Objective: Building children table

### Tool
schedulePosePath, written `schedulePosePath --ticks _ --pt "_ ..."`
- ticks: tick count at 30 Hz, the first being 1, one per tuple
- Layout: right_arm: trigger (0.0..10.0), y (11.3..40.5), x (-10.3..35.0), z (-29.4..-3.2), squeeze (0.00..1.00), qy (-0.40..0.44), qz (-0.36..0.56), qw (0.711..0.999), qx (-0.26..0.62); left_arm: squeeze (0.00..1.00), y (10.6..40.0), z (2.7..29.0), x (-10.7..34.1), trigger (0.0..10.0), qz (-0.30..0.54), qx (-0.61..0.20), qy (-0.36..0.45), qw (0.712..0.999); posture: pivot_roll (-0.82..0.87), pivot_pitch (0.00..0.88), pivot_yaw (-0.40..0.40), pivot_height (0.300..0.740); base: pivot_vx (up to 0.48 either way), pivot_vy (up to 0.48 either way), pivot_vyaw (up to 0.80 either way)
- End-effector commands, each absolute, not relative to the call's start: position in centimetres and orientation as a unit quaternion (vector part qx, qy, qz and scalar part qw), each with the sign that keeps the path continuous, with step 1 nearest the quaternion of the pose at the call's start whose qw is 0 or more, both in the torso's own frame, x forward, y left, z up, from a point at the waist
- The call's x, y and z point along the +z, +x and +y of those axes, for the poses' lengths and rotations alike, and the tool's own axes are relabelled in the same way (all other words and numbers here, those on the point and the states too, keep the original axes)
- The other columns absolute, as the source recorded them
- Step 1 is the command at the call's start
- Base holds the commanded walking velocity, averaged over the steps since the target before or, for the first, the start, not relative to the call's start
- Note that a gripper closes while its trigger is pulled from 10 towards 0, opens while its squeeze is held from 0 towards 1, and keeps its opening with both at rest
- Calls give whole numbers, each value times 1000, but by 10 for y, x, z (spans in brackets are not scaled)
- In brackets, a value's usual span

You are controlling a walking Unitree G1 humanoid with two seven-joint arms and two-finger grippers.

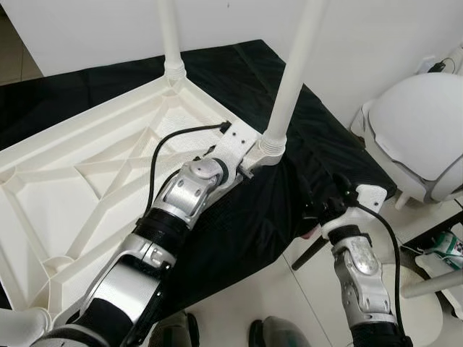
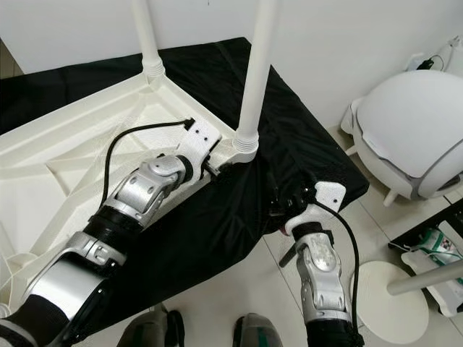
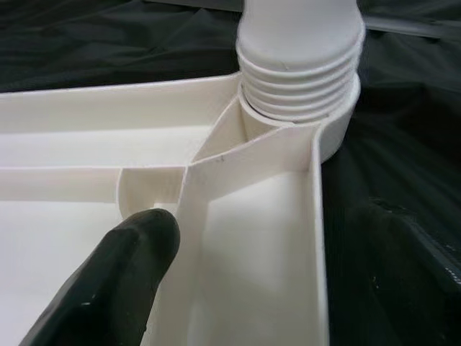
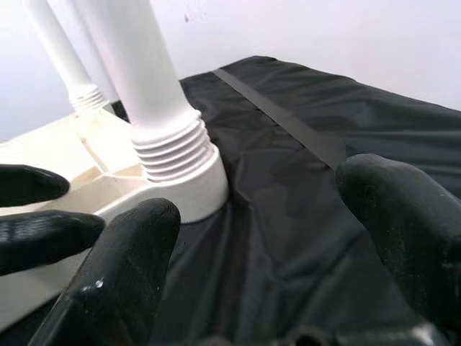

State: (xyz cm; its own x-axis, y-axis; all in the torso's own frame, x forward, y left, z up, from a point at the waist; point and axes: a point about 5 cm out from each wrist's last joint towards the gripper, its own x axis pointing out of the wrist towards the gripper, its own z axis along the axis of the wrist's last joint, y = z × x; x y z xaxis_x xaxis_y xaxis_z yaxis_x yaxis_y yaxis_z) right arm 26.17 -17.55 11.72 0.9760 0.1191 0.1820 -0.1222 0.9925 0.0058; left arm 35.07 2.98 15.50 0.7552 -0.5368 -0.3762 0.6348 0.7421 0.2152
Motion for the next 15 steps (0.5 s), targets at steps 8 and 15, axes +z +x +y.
schedulePosePath --ticks 8,15 --pt "10000 266 124 -175 0 6 -91 994 65 0 356 45 138 10000 180 -259 198 928 -131 61 35 740 0 0 0" --pt "10000 269 126 -177 0 1 -91 994 64 0 354 52 128 10000 197 -264 226 917 -126 59 35 740 0 0 0"
